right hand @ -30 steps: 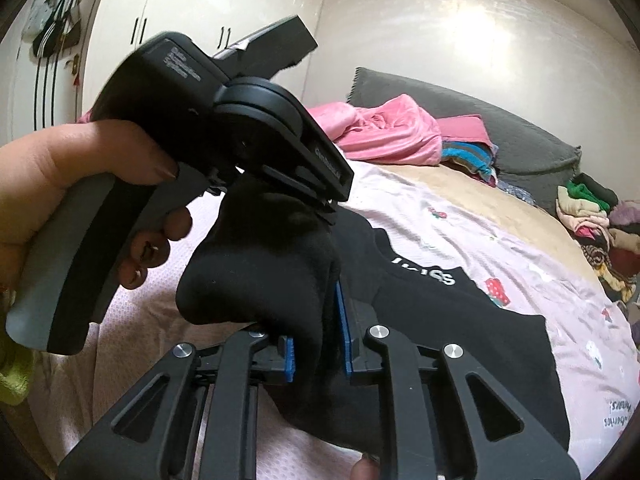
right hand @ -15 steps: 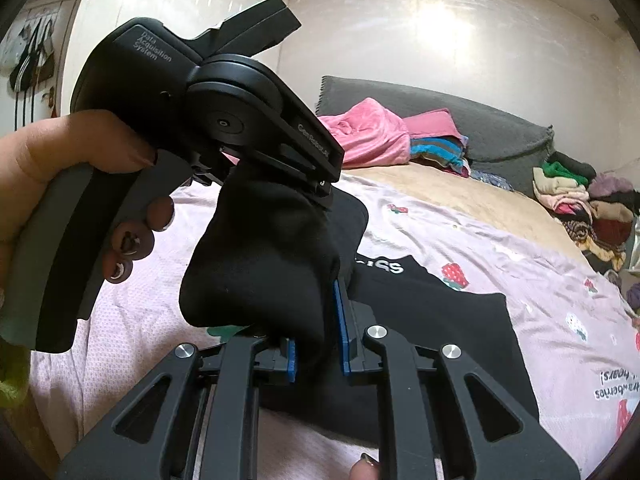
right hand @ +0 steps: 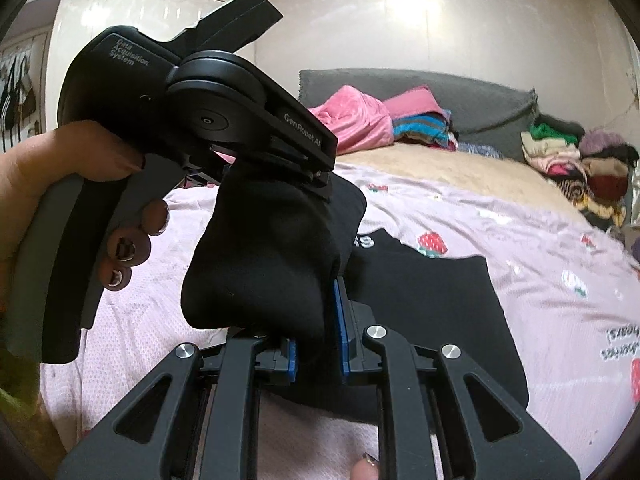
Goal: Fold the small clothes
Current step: 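Lift the side edge with both tools and fold it over the shirt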
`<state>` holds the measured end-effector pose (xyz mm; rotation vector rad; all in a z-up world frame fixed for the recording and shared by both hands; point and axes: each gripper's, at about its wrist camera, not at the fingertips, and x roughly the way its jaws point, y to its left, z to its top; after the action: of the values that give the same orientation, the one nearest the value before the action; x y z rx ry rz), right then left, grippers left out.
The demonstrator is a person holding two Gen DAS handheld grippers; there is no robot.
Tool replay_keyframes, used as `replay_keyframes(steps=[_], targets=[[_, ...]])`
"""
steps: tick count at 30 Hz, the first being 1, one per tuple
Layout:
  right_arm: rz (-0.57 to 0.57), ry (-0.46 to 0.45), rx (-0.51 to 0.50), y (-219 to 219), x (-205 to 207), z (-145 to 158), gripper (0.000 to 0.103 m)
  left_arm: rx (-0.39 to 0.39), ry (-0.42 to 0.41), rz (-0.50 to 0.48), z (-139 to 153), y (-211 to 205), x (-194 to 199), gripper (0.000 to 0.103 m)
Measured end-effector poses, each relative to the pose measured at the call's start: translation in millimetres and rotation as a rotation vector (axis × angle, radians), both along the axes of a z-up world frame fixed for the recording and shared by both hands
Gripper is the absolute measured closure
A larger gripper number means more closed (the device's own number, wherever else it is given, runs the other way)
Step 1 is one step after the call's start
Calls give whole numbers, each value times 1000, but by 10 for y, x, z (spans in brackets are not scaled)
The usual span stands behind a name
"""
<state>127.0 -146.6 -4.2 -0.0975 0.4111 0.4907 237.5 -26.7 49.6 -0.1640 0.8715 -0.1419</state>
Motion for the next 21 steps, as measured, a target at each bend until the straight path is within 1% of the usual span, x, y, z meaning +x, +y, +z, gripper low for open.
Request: replay_keyframes(steps=[3,8,9,14,16,19,21], targets=[[-9,29,20,-80,18,-32,90,9,9,-7,-32,-103,48,63],[-25,86,61,-228,49,-96,90,-1,30,-19,-102,-248,122,62],[-26,104,72,-259,65,-113,90,4,34,-23,-120,-294,143,60],[-48,211,150,-435,107,-233,90,15,57,-44,-196,-460,207,56],[-49,244,177,-503,143,-256,90,23,69,-49,-240,-529,249,50],[-46,287,225,-605,163,-294,89,26,92,-56,-309,-614,318,45],[-46,315,259,-638,167,-323,89,30,104,-59,-351,-675,357,44]])
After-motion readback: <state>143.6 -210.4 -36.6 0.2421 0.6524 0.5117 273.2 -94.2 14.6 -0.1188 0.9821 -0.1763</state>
